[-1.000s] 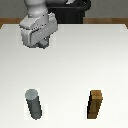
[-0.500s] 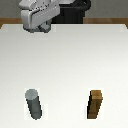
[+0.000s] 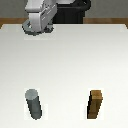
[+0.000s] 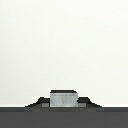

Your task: Put the loop with the handle onto the peg.

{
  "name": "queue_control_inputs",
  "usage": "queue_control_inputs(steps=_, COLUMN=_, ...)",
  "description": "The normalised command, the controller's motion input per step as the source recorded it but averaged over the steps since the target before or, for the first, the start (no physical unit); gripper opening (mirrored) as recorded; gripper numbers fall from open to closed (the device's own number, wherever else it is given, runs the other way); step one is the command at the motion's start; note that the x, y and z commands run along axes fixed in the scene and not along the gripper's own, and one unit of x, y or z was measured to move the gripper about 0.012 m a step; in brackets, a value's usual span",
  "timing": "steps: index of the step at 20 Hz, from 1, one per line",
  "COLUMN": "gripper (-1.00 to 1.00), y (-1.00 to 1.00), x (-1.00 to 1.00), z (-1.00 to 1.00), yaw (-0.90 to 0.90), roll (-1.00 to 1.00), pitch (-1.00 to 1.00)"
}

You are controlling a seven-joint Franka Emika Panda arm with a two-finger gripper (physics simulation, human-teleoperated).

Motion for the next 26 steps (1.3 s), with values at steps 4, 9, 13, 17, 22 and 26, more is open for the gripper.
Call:
queue_control_inputs(steps=4, gripper=-1.00, y=0.00, x=0.00, z=0.00, yaw=1.00, roll=0.00, pitch=0.00)
queue_control_inputs(steps=9, gripper=-1.00, y=0.00, x=0.00, z=0.00, yaw=1.00, roll=0.00, pitch=0.00)
queue_control_inputs(steps=13, gripper=-1.00, y=0.00, x=0.25, z=0.00, yaw=0.65, roll=0.00, pitch=0.00)
queue_control_inputs(steps=17, gripper=-1.00, y=0.00, x=1.00, z=0.00, yaw=0.00, roll=0.00, pitch=0.00)
queue_control_inputs(steps=22, gripper=-1.00, y=0.00, x=1.00, z=0.00, yaw=0.00, roll=0.00, pitch=0.00)
queue_control_inputs(steps=26, gripper=-1.00, y=0.00, x=0.00, z=1.00, yaw=0.00, roll=0.00, pitch=0.00)
